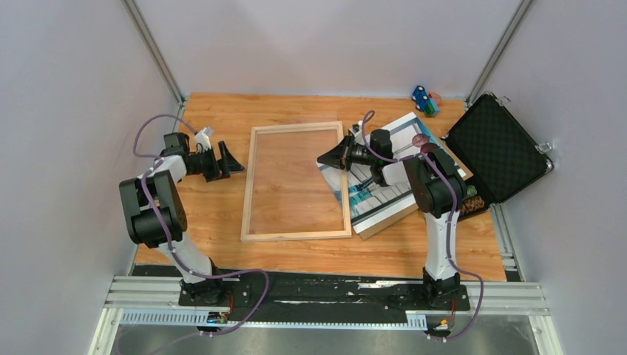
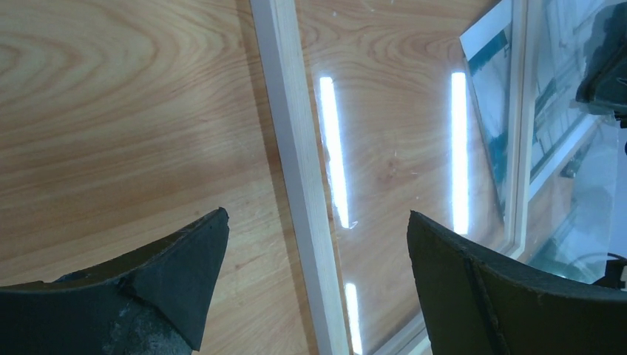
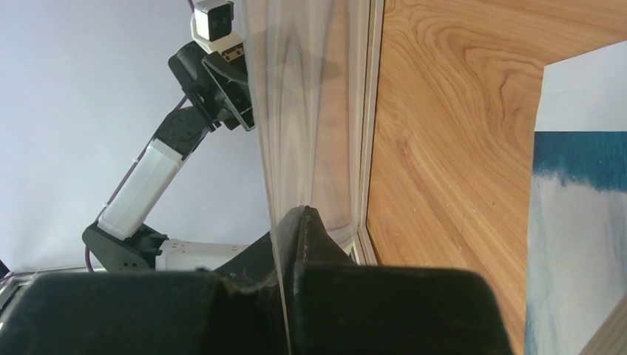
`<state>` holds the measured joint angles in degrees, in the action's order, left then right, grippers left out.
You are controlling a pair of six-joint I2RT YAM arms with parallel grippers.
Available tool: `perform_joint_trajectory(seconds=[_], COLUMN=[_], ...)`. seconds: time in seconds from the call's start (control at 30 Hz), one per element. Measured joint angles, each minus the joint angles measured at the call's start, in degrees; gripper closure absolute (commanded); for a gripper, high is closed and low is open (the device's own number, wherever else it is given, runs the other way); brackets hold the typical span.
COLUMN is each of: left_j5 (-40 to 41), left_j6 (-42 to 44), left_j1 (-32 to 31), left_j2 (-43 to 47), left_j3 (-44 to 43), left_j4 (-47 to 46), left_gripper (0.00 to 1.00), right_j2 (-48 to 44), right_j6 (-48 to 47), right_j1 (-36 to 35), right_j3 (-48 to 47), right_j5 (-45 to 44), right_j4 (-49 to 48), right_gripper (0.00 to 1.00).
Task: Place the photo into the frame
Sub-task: Place the photo frame item in the photo frame.
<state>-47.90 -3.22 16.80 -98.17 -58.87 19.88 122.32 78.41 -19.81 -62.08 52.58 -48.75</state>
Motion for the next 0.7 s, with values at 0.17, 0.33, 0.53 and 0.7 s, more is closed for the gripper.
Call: perform_joint_trajectory(seconds=[0.17, 0.33, 0.53, 0.7], left_j5=[0.0, 0.4, 0.1, 0.0], left_j6=[-1.3, -2.1, -3.3, -3.5], left_j1=[-1.0, -3.0, -3.8, -3.8], left_j2=[-3.1, -5.7, -8.0, -8.9], left_j3=[0.0, 0.0, 0.0, -0.1], left_j4=[0.0, 0.0, -0.1, -0.2], left_gripper=[0.11, 0.27, 0.44, 0.54], right_j2=[0.3, 0.3, 0.3, 0.3], right_j6=[-0.1, -0.4, -0.7, -0.7], right_j1=[0.0, 0.0, 0.0, -0.1], right_j3=[-0.2, -0.2, -0.2, -0.4], right_j5=[0.0, 0.0, 0.0, 0.1], right_j4=[0.0, 0.0, 0.0, 0.1], right_gripper=[1.0, 1.0, 1.0, 1.0])
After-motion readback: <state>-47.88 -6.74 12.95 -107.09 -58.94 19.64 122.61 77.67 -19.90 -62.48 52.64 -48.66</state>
